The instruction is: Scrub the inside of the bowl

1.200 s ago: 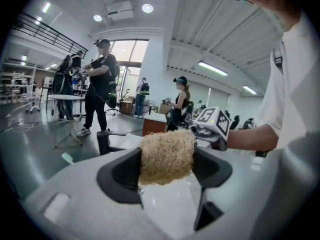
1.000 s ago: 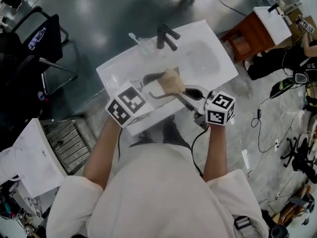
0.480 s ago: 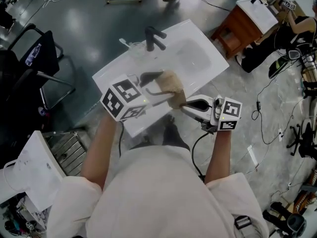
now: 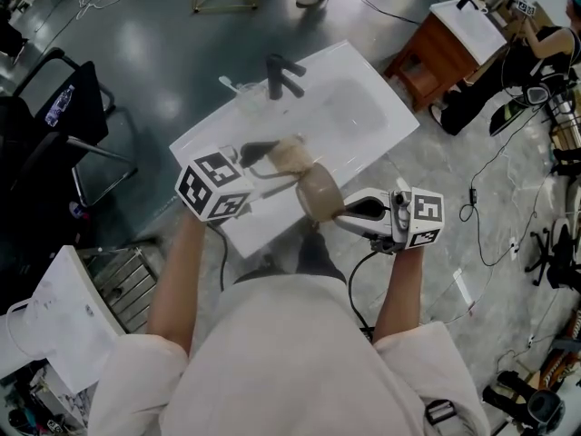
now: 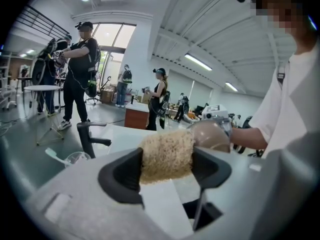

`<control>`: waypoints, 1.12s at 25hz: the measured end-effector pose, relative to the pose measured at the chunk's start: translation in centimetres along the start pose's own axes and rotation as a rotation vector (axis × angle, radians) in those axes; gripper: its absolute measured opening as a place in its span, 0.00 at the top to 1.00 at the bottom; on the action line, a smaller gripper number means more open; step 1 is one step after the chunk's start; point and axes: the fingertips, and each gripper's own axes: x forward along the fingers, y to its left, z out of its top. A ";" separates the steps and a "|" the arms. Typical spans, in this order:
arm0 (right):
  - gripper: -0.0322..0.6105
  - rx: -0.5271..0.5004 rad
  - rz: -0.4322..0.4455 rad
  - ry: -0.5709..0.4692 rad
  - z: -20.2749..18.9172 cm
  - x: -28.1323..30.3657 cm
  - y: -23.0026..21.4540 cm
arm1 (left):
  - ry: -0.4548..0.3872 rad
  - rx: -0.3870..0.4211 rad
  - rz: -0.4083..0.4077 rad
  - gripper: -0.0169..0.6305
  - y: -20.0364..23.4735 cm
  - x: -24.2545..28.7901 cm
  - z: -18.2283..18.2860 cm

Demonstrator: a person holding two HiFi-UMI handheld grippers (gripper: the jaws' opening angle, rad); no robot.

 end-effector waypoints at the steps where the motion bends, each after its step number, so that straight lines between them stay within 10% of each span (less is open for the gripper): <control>1: 0.92 -0.003 0.026 -0.026 0.5 0.1 0.3 | 0.013 0.007 0.003 0.53 0.2 -0.2 -0.6; 11: 0.92 -0.031 -0.033 -0.212 5.3 1.2 -1.7 | 0.083 0.058 -0.024 0.54 -1.4 -0.6 -3.4; 28: 0.92 0.024 -0.362 0.006 1.2 2.4 -8.2 | -0.003 0.157 -0.038 0.54 -5.3 -2.4 0.5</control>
